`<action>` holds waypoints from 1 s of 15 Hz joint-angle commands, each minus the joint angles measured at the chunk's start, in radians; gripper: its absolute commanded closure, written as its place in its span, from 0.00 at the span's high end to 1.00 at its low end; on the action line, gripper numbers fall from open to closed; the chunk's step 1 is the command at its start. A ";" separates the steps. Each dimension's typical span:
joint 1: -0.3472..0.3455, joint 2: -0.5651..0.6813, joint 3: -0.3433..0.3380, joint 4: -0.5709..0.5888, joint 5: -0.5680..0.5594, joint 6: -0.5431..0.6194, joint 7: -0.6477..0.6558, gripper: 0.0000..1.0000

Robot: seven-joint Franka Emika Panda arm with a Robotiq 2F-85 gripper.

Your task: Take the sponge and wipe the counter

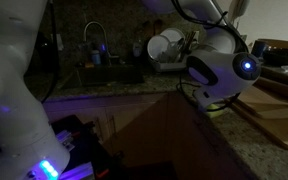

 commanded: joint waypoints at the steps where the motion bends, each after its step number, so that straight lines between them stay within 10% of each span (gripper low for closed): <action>1: -0.040 0.059 -0.023 -0.042 0.033 0.118 -0.116 0.05; 15: -0.105 0.034 -0.044 -0.102 0.356 0.066 -0.474 0.05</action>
